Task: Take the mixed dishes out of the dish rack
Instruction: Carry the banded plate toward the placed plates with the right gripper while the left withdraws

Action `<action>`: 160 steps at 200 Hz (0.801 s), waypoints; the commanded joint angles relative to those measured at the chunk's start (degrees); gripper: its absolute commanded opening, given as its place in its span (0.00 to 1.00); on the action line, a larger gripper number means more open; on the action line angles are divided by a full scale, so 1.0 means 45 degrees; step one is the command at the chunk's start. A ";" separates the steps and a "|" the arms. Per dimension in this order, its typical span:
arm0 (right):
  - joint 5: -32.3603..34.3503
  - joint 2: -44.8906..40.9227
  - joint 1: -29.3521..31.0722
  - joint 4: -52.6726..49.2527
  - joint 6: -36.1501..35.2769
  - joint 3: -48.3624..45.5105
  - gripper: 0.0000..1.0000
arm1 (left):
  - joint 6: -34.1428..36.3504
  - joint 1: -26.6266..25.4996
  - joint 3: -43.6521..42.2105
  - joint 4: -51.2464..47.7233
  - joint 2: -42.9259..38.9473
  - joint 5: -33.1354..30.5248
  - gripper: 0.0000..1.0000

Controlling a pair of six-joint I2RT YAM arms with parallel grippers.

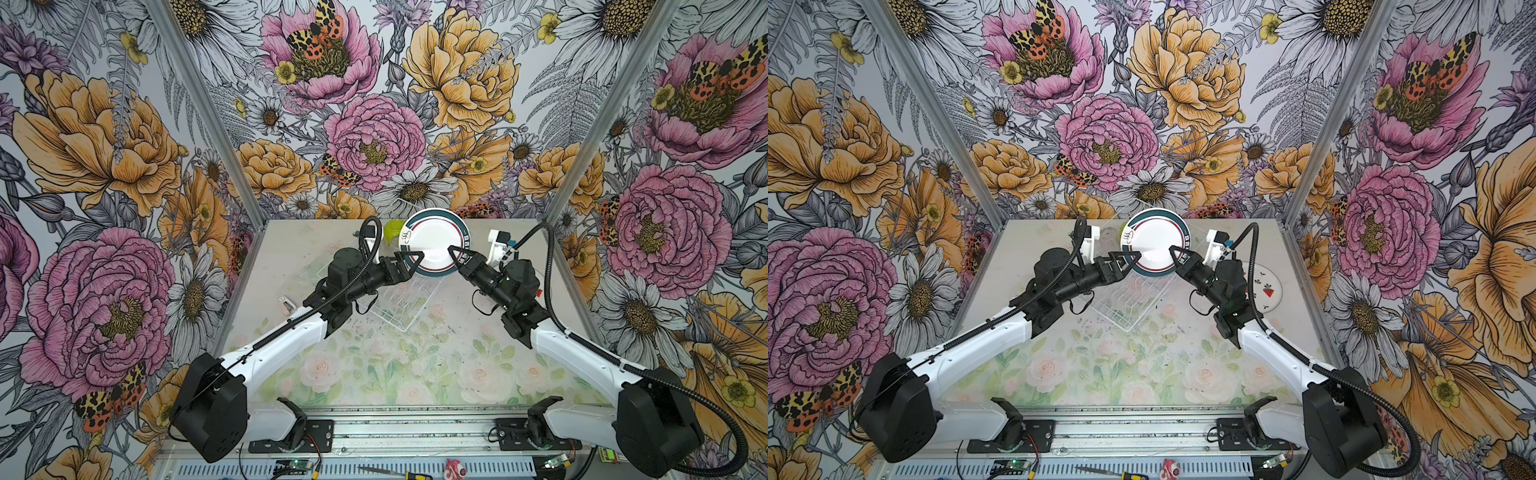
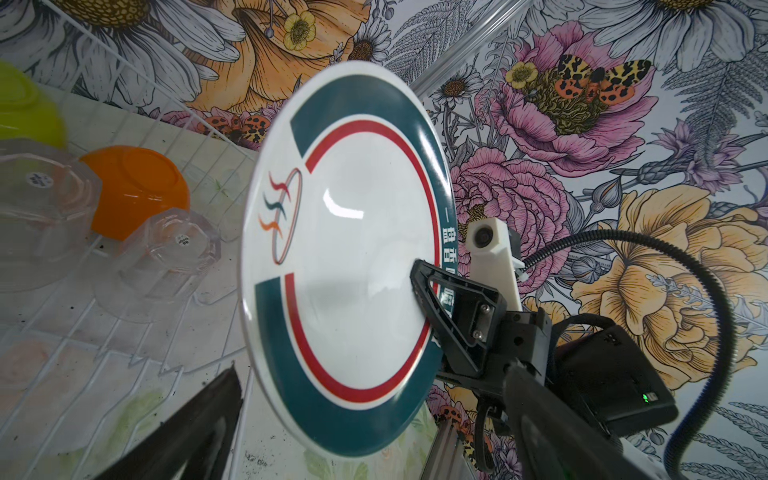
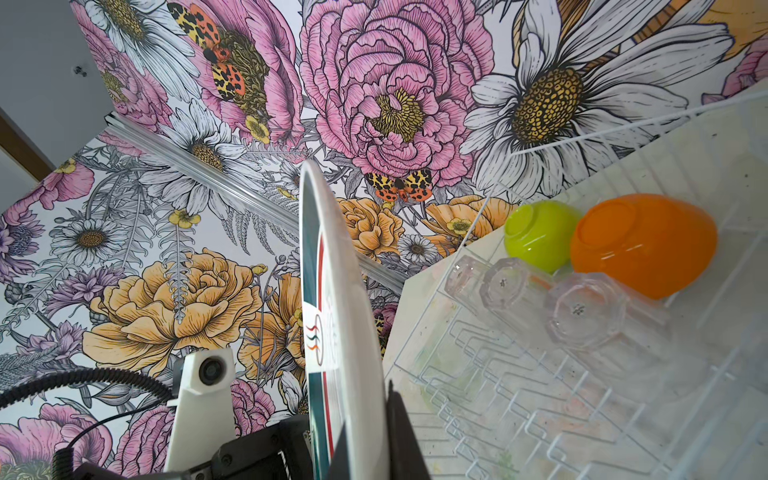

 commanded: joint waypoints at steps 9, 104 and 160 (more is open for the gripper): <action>0.0224 -0.0209 -0.0204 0.0214 0.0082 0.0007 0.00 | 0.0727 -0.0024 -0.0716 -0.0268 -0.0914 -0.0798 0.99; -0.0351 -0.1539 -0.4012 -0.0975 0.0293 -0.1169 0.00 | 0.3710 -0.0359 -0.3422 -0.2317 -0.3807 -0.4111 0.98; -0.0686 -0.2630 -0.7323 -0.2237 0.0166 -0.2644 0.00 | 0.5391 -0.1255 -0.6116 0.0666 -0.5173 -0.4779 0.99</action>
